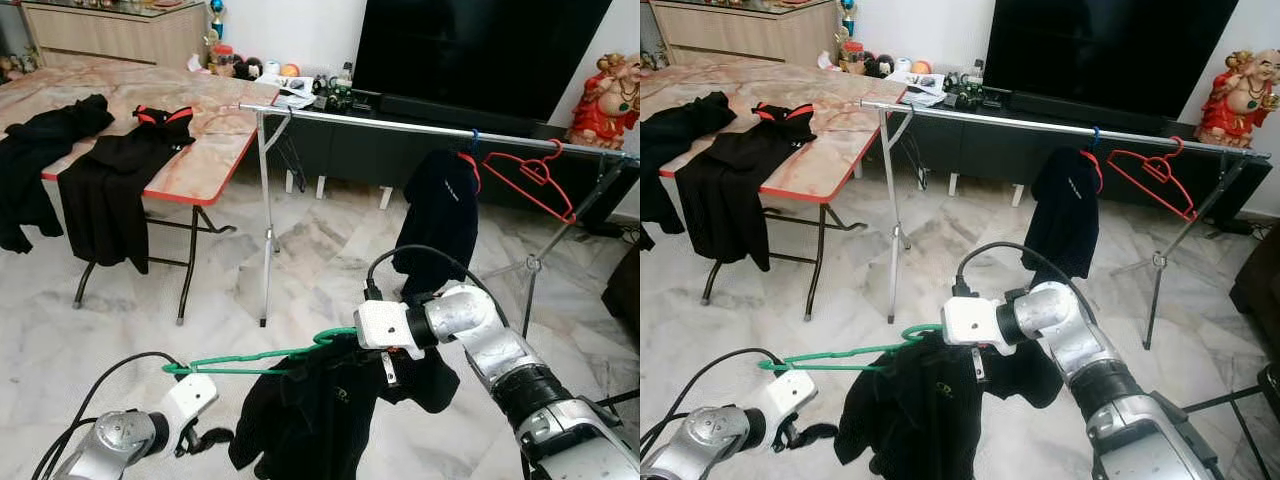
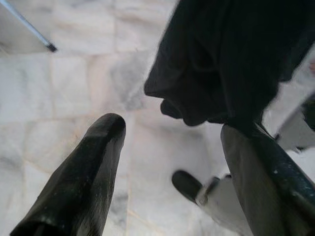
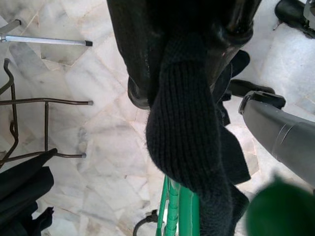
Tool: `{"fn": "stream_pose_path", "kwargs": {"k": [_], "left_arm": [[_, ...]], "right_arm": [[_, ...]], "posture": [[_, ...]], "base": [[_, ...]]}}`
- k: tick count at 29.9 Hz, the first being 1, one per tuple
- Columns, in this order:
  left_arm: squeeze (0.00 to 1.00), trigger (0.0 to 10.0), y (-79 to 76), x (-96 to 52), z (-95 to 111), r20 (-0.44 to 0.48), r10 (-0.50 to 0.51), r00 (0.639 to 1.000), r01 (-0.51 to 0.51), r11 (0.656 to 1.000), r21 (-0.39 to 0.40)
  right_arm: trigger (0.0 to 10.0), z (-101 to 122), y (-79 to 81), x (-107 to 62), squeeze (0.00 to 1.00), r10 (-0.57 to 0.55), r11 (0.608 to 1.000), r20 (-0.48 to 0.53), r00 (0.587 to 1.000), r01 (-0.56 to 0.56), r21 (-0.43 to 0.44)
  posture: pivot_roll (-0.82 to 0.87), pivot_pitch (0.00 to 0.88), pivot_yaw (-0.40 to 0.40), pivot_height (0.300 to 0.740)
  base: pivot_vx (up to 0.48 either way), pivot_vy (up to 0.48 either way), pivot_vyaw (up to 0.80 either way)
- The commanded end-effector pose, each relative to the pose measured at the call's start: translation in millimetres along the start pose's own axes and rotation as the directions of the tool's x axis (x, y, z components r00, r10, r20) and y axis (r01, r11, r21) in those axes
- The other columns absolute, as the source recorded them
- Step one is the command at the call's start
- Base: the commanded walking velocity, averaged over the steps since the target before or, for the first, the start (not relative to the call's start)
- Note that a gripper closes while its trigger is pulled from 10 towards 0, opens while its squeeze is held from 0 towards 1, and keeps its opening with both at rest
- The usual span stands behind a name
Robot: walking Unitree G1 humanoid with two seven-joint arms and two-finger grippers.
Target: Hang hanger
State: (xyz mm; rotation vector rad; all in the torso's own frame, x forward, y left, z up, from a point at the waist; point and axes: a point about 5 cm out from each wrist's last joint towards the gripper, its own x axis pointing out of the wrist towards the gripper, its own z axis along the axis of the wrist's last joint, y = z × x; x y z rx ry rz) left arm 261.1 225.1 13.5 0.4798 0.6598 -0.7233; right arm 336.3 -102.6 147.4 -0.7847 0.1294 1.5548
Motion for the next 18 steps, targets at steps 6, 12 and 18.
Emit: {"fn": "stream_pose_path", "kwargs": {"k": [6,12,18], "left_arm": [[0.00,10.0,0.3,-4.0,2,-0.063,-0.055,0.997,0.060,0.994,0.096],[0.00,10.0,4.3,-7.0,2,-0.067,-0.019,0.998,0.026,0.995,0.092],[0.00,10.0,8.3,-6.7,8,-0.025,0.010,1.000,-0.009,0.999,0.046]], "right_arm": [[0.0,-4,-0.3,-4.6,0.00,-0.026,1.000,-0.031,0.999,0.026,-0.011],[0.0,-8,-0.8,-8.6,0.00,-0.042,0.999,-0.052,0.998,0.042,-0.002],[0.0,-13,-1.7,-12.8,0.00,-0.064,0.998,-0.071,0.995,0.066,0.024]], "posture": [[0.21,0.000,-0.115,0.740],[0.21,0.000,-0.113,0.740],[0.22,0.000,-0.116,0.740]], "base": [[0.000,0.000,0.00],[0.000,0.000,0.00],[0.000,0.000,0.00]]}}
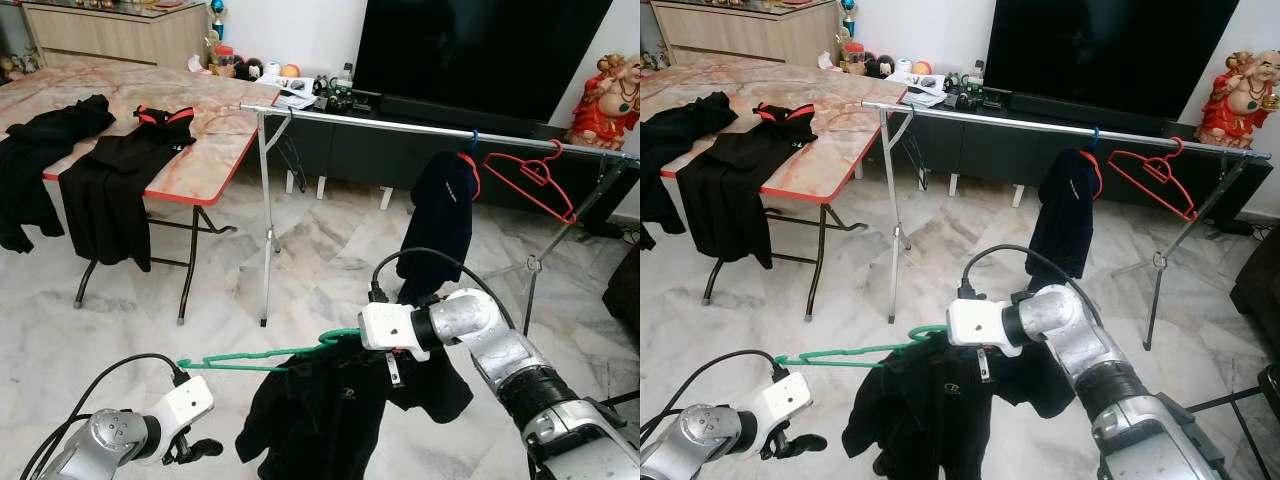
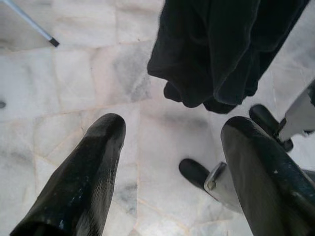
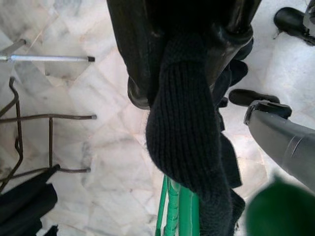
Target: Hang hanger
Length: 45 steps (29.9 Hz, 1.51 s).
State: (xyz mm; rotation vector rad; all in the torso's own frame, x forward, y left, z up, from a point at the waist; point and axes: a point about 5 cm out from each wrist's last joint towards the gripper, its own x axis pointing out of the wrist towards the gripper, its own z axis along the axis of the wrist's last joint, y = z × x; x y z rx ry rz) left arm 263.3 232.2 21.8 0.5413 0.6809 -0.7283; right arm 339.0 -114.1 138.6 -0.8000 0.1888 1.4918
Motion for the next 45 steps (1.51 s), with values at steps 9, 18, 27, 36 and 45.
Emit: {"fn": "stream_pose_path", "kwargs": {"k": [9,18,27,36,45], "left_arm": [[0.00,10.0,13.9,-2.8,1,-0.004,0.126,0.992,-0.126,0.991,-0.039],[0.00,10.0,4.8,1.8,12,0.102,0.077,0.992,-0.061,0.986,-0.154],[0.00,10.0,5.7,6.9,25,0.197,0.135,0.971,-0.083,0.965,-0.250],[0.00,10.0,7.5,11.6,33,0.228,0.168,0.959,-0.101,0.955,-0.280],[0.00,10.0,9.7,14.0,38,0.251,0.198,0.947,-0.115,0.944,-0.311]], "right_arm": [[0.0,-10,-1.6,-11.6,0.00,-0.044,0.999,-0.041,0.998,0.045,0.015],[0.0,4,-19.4,-14.2,0.00,-0.188,0.982,0.050,0.981,0.186,0.042],[0.0,13,-25.3,-18.7,0.00,-0.227,0.973,0.123,0.966,0.221,0.063],[0.0,15,-23.7,-16.8,0.00,-0.204,0.979,0.130,0.970,0.199,0.054],[0.0,18,-23.6,-14.9,0.00,-0.184,0.983,0.140,0.973,0.181,0.038]], "posture": [[0.22,0.000,-0.116,0.740],[0.21,0.000,-0.112,0.740],[0.21,0.000,-0.112,0.740],[0.21,0.000,-0.116,0.740],[0.20,0.000,-0.118,0.740]], "base": [[0.000,0.000,0.00],[0.000,0.000,0.00],[0.000,0.000,0.00],[0.000,0.000,0.00],[0.000,0.000,0.00]]}}
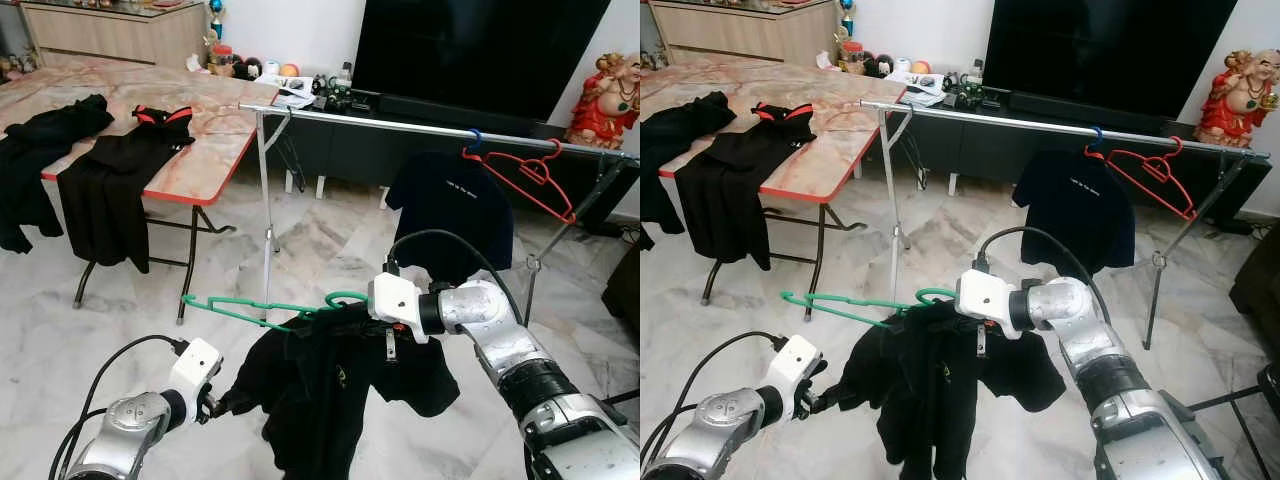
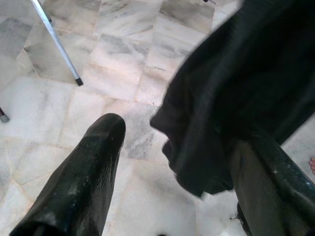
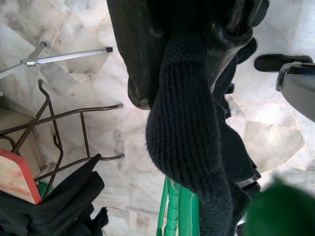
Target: Hang hanger
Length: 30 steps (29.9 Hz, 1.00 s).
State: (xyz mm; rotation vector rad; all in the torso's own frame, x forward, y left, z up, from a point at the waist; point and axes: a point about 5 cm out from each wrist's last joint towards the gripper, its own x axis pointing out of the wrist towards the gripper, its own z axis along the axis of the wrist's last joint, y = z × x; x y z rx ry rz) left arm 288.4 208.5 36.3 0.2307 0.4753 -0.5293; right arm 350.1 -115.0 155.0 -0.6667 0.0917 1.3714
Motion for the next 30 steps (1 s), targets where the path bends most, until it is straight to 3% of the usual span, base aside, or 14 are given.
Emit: {"fn": "stream_pose_path", "kwargs": {"k": [1,11,12,14,15,30], "left_arm": [[0.00,10.0,1.0,2.3,5,0.019,-0.004,1.000,0.005,1.000,-0.019],[0.00,10.0,-3.1,6.9,7,0.022,-0.041,0.999,0.041,0.999,-0.019],[0.00,6.9,-3.9,7.3,7,0.022,-0.050,0.998,0.051,0.998,-0.028],[0.00,6.9,-4.5,7.6,7,0.024,-0.056,0.998,0.057,0.998,-0.035],[0.00,0.0,-6.4,8.2,8,0.027,-0.069,0.997,0.070,0.997,-0.041],[0.00,0.0,-11.4,12.0,6,0.012,-0.095,0.995,0.095,0.994,-0.047]], "right_arm": [[0.0,13,-7.7,-3.4,0.00,-0.024,0.999,0.043,0.999,0.025,-0.040],[0.0,22,-9.2,3.0,0.00,-0.032,0.998,0.082,0.996,0.037,-0.054],[0.0,23,-10.3,2.6,0.00,-0.038,0.998,0.083,0.996,0.042,-0.056],[0.0,24,-11.0,2.4,0.00,-0.041,0.997,0.085,0.996,0.046,-0.056],[0.0,25,-11.4,2.7,0.00,-0.041,0.997,0.090,0.995,0.047,-0.058],[0.0,29,-12.5,4.6,0.00,-0.047,0.997,0.107,0.993,0.054,-0.060]], "posture": [[0.20,0.000,-0.118,0.740],[0.20,0.000,-0.120,0.740],[0.20,0.000,-0.120,0.740],[0.20,0.000,-0.120,0.740],[0.21,0.000,-0.121,0.740],[0.20,0.000,-0.122,0.740]], "base": [[0.000,0.000,0.00],[0.000,0.000,0.00],[0.000,0.000,0.00],[0.000,0.000,0.00],[0.000,0.000,0.00],[0.000,0.000,0.00]]}}
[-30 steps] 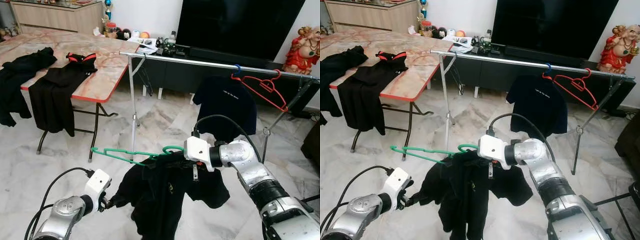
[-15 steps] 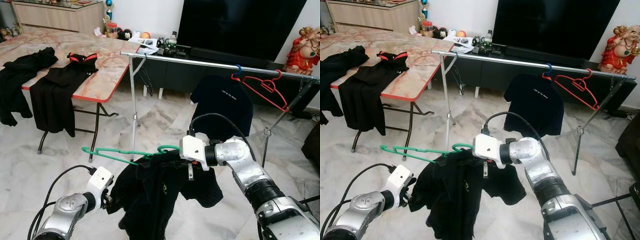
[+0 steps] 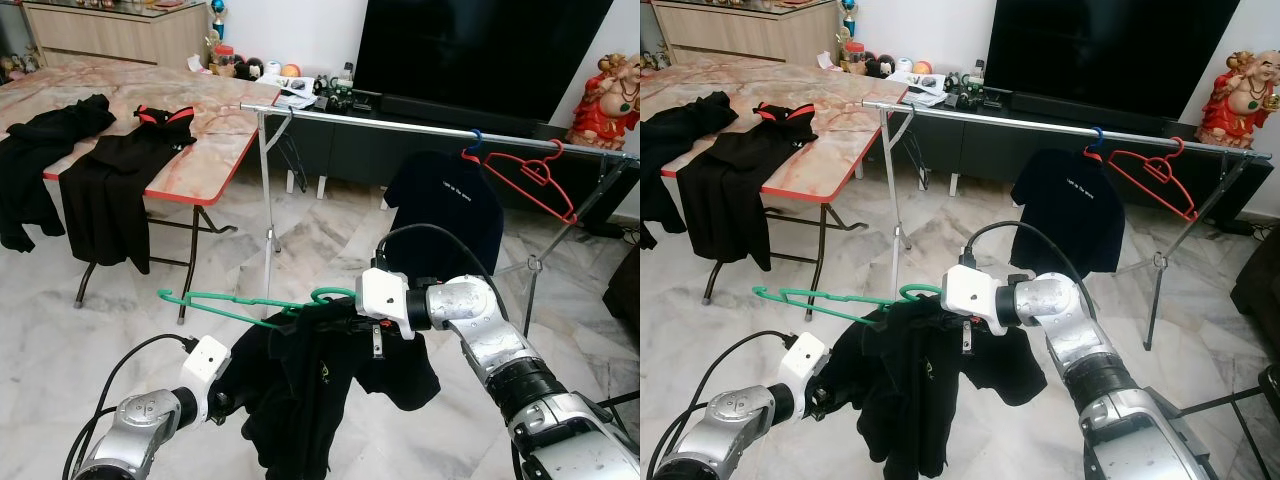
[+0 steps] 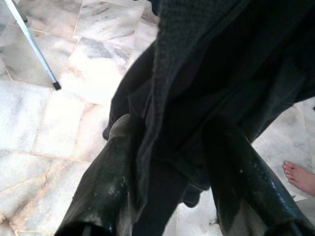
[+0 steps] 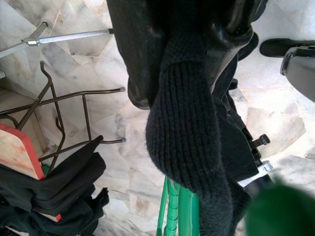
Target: Hang hanger
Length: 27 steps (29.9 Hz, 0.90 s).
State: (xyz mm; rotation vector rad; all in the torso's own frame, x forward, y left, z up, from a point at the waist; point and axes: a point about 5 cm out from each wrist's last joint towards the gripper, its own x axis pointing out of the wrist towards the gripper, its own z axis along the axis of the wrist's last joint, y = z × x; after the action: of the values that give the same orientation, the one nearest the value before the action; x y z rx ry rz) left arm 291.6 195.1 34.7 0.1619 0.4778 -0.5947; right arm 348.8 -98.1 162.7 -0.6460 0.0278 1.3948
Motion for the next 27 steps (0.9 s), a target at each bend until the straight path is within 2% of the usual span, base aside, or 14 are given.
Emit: {"fn": "stream_pose_path", "kwargs": {"k": [1,27], "left_arm": [[0.00,0.0,-1.7,3.5,2,-0.012,-0.018,1.000,0.018,1.000,0.000],[0.00,0.0,-12.2,7.7,-1,-0.038,-0.065,0.997,0.065,0.998,0.006]], "right_arm": [[0.0,14,-12.0,-5.8,0.00,-0.051,0.998,0.046,0.998,0.053,-0.038],[0.0,6,-8.2,-3.6,0.00,-0.062,0.998,0.024,0.998,0.062,-0.009]], "posture": [[0.20,0.000,-0.122,0.740],[0.21,0.000,-0.119,0.740]], "base": [[0.000,0.000,0.00],[0.000,0.000,0.00]]}}
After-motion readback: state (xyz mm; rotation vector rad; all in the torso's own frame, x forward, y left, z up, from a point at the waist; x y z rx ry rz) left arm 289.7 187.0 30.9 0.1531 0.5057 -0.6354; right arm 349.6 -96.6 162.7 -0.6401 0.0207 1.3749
